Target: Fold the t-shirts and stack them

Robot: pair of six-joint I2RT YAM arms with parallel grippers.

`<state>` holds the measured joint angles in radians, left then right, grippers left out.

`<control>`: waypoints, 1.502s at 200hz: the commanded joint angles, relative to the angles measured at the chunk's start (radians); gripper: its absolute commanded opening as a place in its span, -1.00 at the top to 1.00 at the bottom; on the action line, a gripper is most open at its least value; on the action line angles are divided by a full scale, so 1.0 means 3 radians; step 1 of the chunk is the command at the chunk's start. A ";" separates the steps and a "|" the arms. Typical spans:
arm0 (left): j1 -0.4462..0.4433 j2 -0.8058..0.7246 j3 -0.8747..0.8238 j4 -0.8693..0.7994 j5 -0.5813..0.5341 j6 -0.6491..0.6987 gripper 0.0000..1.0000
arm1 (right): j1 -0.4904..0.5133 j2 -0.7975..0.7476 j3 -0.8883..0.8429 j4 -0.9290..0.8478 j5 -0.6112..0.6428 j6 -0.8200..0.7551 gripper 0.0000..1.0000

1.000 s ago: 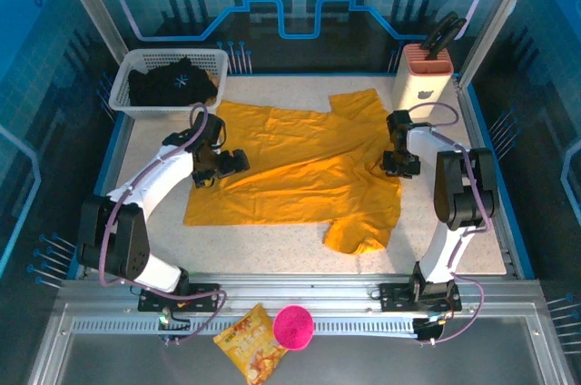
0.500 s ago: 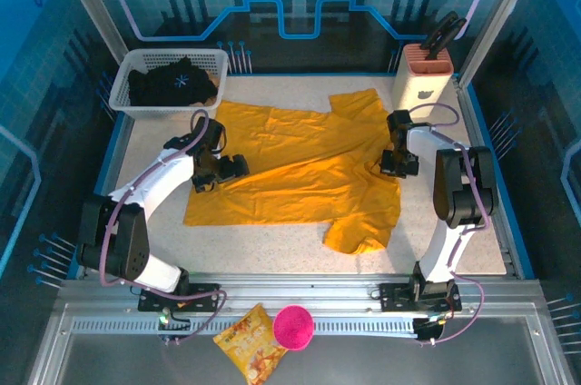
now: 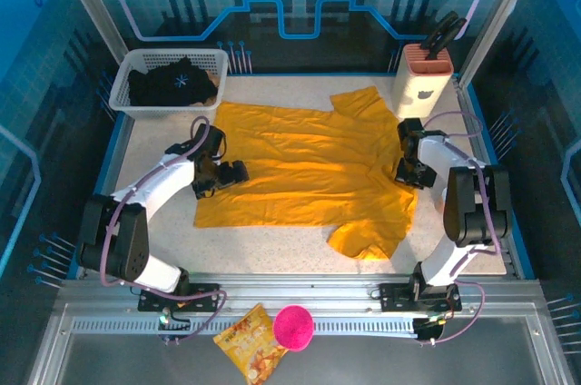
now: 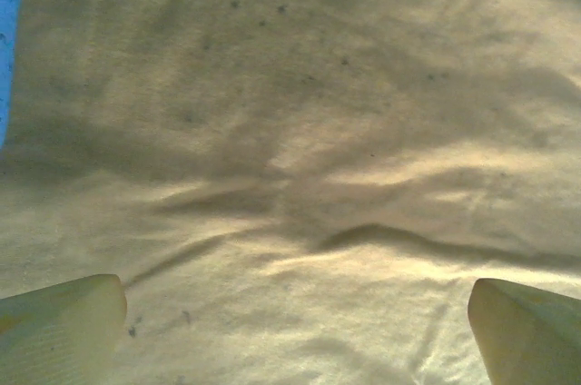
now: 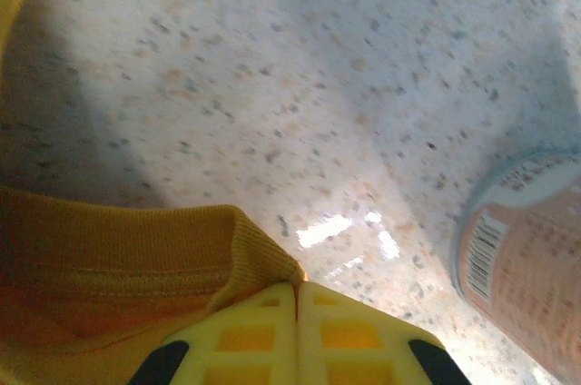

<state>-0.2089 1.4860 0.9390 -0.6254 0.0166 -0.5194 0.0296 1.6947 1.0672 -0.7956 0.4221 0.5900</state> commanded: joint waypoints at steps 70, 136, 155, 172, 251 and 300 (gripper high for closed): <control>0.0031 0.0348 -0.0225 0.0235 -0.0016 -0.0086 -0.94 | -0.0037 -0.0237 -0.0023 -0.0452 0.0107 0.0425 0.48; 0.0047 0.0441 -0.0331 0.0185 -0.0148 -0.0127 -0.93 | -0.0104 0.0315 0.0816 -0.0268 -0.0029 -0.0306 0.47; 0.0047 0.0422 -0.0359 0.0172 -0.0191 -0.0160 -0.92 | -0.0113 0.0755 0.1149 -0.0256 -0.0104 -0.0467 0.52; 0.0047 0.0410 -0.0362 0.0168 -0.0223 -0.0180 -0.91 | -0.0135 0.1074 0.1426 -0.0268 -0.0205 -0.0542 0.51; 0.0047 0.0604 -0.0216 0.0148 -0.0323 -0.0202 -0.76 | -0.0202 0.1562 0.1794 -0.0355 -0.0444 -0.0538 0.51; 0.0052 0.0640 -0.0172 0.0102 -0.0336 -0.0176 -0.75 | -0.0371 0.1660 0.1928 -0.0322 -0.0447 -0.0744 1.00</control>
<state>-0.2050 1.6348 0.8951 -0.5808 -0.0509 -0.5774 -0.0357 2.1468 1.6184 -0.8803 0.2893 0.4061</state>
